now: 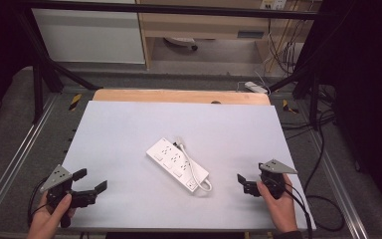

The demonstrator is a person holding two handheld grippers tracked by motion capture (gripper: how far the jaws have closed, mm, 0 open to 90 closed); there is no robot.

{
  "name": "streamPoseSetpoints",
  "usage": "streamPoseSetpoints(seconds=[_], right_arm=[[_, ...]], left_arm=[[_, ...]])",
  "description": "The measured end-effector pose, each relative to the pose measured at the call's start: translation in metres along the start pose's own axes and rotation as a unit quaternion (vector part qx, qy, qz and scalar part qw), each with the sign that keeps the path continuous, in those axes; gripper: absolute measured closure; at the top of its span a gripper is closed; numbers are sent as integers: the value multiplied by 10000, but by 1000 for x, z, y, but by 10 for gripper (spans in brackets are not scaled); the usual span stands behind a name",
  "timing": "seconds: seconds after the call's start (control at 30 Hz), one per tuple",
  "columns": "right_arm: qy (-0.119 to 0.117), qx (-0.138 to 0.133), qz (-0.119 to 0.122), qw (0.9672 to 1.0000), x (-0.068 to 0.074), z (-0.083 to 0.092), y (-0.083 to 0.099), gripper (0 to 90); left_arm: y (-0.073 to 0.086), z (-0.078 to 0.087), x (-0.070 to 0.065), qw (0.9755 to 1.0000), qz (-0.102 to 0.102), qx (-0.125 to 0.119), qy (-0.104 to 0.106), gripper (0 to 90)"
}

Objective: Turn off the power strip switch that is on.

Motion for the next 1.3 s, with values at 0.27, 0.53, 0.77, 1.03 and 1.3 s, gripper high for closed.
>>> streamPoseSetpoints(seconds=[0.27, 0.53, 0.77, 1.03, 1.3], right_arm=[[24, 28, 25, 10000, 1, -1, 1, 69], [1, 80, 22, 10000, 2, -3, 1, 69], [-10, 48, 81, 10000, 2, -2, 1, 70], [-57, 53, 124, 9999, 3, -2, 1, 69], [-62, 67, 120, 9999, 5, -3, 1, 68]], left_arm=[[0, 0, -4, 9999, 36, 16, 117, 77], [-1, -3, -7, 9998, 104, 18, 168, 83], [-5, -4, -10, 9998, 71, -70, 176, 82], [-11, -7, -17, 9998, -92, 16, 200, 78], [-17, -12, -28, 9994, -173, 60, 288, 77]])
Point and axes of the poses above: each handheld gripper's, and its own axes: z roughly backward along the jaws, y roughly out of its underside, x roughly to its left, the point moved 5 cm from there along -z, roughly forward along the jaws, and after that the axes turned 10 degrees about z, right-handed, at the moved point
